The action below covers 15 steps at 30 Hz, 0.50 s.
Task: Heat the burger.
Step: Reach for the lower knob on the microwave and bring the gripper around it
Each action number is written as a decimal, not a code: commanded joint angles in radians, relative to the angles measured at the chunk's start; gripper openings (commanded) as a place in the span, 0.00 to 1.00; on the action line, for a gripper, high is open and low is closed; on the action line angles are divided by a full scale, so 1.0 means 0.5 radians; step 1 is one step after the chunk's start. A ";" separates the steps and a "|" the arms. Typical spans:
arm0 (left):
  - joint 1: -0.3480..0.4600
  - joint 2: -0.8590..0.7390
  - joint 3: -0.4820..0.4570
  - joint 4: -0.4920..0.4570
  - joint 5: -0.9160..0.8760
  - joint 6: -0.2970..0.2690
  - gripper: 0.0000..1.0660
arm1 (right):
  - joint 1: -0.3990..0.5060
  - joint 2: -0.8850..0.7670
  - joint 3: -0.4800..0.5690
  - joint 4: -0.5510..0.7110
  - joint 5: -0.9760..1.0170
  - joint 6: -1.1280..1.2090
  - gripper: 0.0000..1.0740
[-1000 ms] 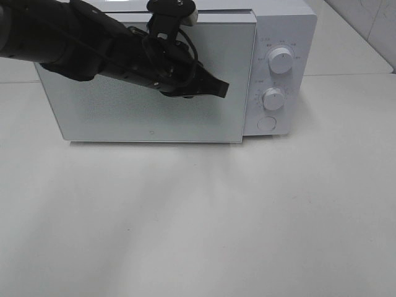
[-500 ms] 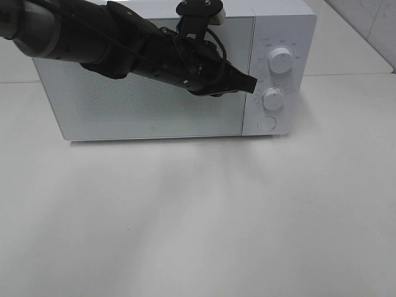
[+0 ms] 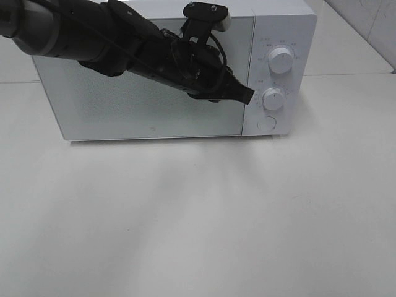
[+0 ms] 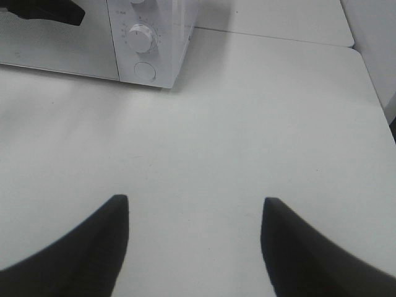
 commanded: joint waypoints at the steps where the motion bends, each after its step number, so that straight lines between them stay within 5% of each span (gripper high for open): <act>1: 0.058 -0.066 -0.042 0.286 0.056 -0.070 0.00 | -0.010 -0.052 0.004 -0.008 -0.026 -0.016 0.56; 7: 0.058 -0.162 -0.042 0.762 0.404 -0.404 0.00 | -0.010 -0.052 0.004 -0.008 -0.026 -0.016 0.56; 9: 0.058 -0.230 -0.042 1.112 0.618 -0.702 0.00 | -0.010 -0.052 0.004 -0.008 -0.026 -0.016 0.56; 10: 0.058 -0.230 -0.042 1.112 0.618 -0.702 0.00 | -0.010 -0.052 0.004 -0.008 -0.026 -0.016 0.56; 11: 0.058 -0.268 -0.042 1.302 0.756 -0.954 0.00 | -0.010 -0.052 0.004 -0.008 -0.026 -0.016 0.56; 12: 0.058 -0.268 -0.042 1.302 0.756 -0.954 0.00 | -0.010 -0.052 0.004 -0.008 -0.026 -0.016 0.56; 13: 0.058 -0.308 -0.040 1.454 0.894 -1.182 0.00 | -0.010 -0.052 0.004 -0.008 -0.026 -0.016 0.56; 14: 0.058 -0.328 -0.040 1.528 0.970 -1.294 0.00 | -0.010 -0.052 0.004 -0.008 -0.026 -0.016 0.56; 15: 0.058 -0.328 -0.040 1.528 0.970 -1.294 0.00 | -0.010 -0.052 0.004 -0.008 -0.026 -0.016 0.56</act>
